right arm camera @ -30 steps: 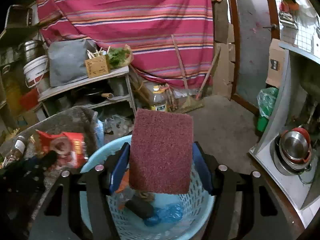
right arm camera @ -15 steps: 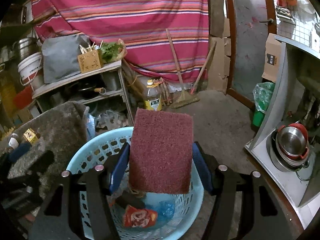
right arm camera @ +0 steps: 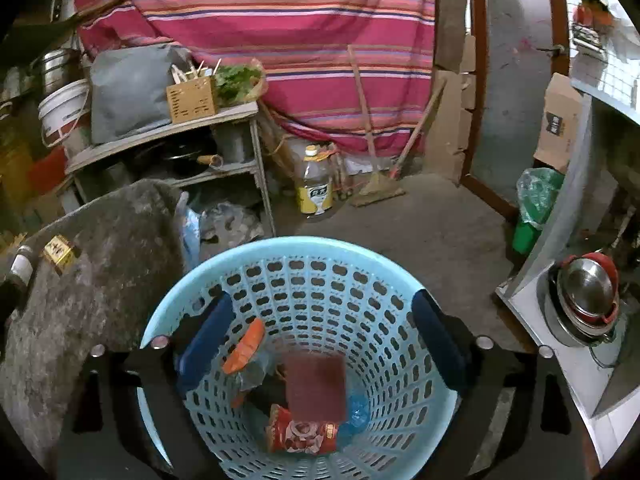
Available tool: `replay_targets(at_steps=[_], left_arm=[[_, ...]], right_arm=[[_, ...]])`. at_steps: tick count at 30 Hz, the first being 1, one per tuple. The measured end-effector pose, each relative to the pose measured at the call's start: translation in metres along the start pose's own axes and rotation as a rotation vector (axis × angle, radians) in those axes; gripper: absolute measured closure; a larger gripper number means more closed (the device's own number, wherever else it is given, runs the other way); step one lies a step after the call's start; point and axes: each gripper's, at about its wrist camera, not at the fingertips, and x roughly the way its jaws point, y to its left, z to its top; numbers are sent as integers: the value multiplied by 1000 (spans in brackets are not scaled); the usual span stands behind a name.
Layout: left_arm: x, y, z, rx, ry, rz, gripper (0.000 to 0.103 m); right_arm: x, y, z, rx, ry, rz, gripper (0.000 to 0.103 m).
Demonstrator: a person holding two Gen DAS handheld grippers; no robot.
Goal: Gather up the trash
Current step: 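Carry the red bag and scouring pad to the blue basket and open both tools, then move both open tools back over the table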
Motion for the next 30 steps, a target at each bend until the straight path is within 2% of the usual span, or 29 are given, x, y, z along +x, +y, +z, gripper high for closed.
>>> replay_targets(at_steps=[5, 15, 19, 24, 30], left_arm=[[-13, 44, -6, -35, 12, 73, 5], [-25, 151, -34, -154, 44, 220, 5], [-25, 189, -47, -188, 75, 264, 5], [-36, 235, -56, -210, 76, 343, 5], [-39, 299, -62, -277, 98, 423, 5]], right_arm=[[-6, 22, 4, 9, -20, 23, 10], [-26, 135, -3, -143, -69, 188, 7], [-29, 175, -12, -201, -61, 228, 7], [-30, 216, -27, -251, -34, 272, 7], [-25, 255, -39, -342, -16, 278, 7]])
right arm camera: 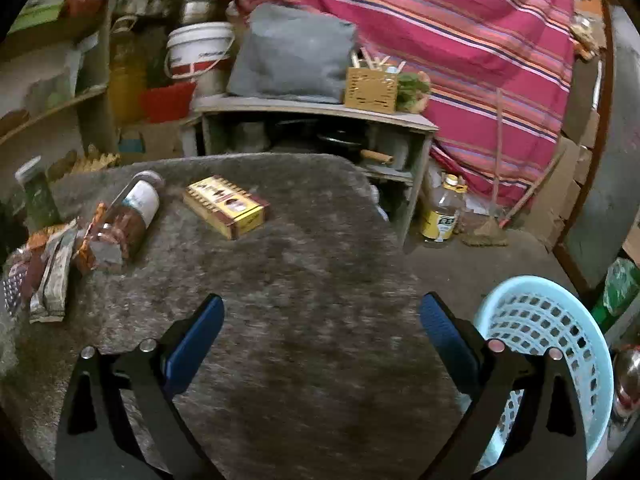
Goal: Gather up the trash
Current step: 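Move both open tools back over the table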
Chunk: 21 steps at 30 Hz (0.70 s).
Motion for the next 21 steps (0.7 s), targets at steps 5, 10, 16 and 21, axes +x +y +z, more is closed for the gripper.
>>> replay_targets(at_steps=[5, 10, 16, 21], left_arm=[[28, 43, 10, -47, 49, 22, 6], [58, 65, 7, -59, 115, 18, 6], [78, 70, -4, -13, 175, 10, 40], [68, 73, -2, -15, 130, -26, 66]], right_arm=[[9, 19, 4, -32, 6, 13, 7], [22, 29, 11, -23, 16, 25, 7], [36, 48, 19, -27, 24, 47, 7], [41, 64, 21, -21, 28, 68, 7]])
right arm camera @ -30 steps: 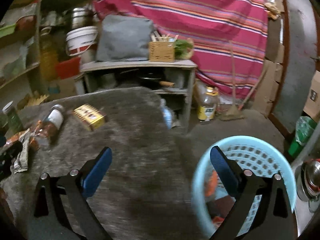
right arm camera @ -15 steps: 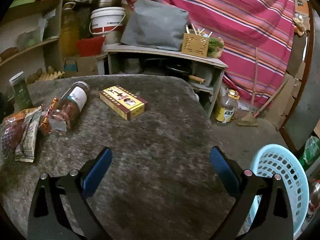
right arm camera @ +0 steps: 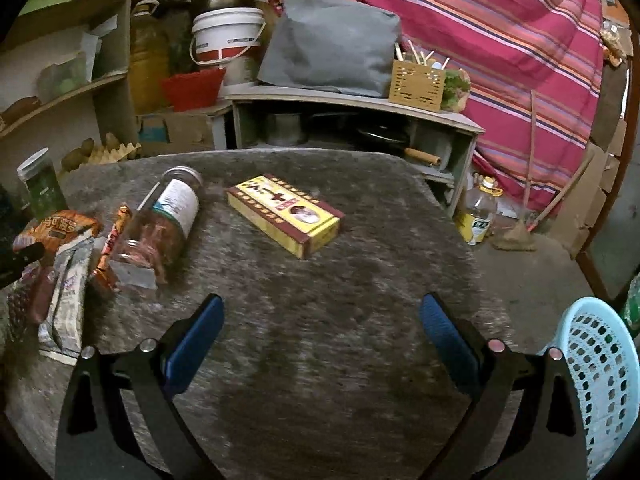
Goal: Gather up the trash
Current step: 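Grasp the orange snack wrapper with the left tool and lift it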
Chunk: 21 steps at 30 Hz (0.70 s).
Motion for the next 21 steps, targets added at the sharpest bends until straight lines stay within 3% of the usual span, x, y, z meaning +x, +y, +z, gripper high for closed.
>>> replay_targets(at_steps=[4, 8, 21], left_arm=[[-8, 3, 1, 3, -21, -20, 86], [-20, 11, 3, -19, -42, -32, 94], [-76, 44, -1, -68, -125, -89, 95]], right_arm=[[0, 16, 0, -35, -3, 5, 7], [-3, 28, 0, -65, -8, 7, 7], [-19, 52, -4, -101, -22, 42, 7]])
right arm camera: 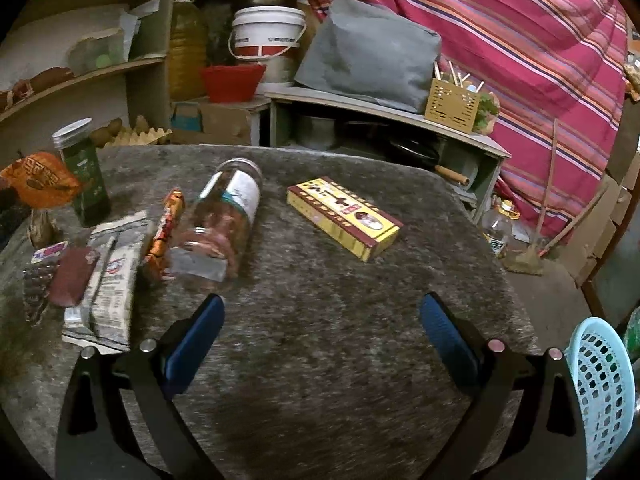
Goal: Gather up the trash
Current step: 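Grasp the orange snack wrapper with the left tool and lift it, then grasp the white-and-grey snack packet with the right tool while the left tool holds the wrapper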
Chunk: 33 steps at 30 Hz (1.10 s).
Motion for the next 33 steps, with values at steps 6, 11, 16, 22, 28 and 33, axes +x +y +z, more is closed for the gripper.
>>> replay_targets(at_steps=[6, 11, 16, 22, 28, 33], left_arm=[[-11, 24, -9, -39, 25, -41, 95], [-14, 40, -16, -42, 32, -19, 95], [-10, 47, -23, -18, 48, 23, 95], [-20, 47, -25, 45, 20, 68, 95], [-22, 43, -27, 79, 21, 69, 95], [-27, 39, -27, 98, 11, 67, 95]], right_arm=[[-1, 21, -3, -42, 5, 15, 7], [-2, 37, -4, -65, 6, 40, 7], [0, 55, -4, -73, 15, 85, 7], [4, 81, -5, -96, 40, 154, 7], [17, 99, -7, -104, 104, 186, 8], [30, 100, -7, -46, 178, 304, 47]])
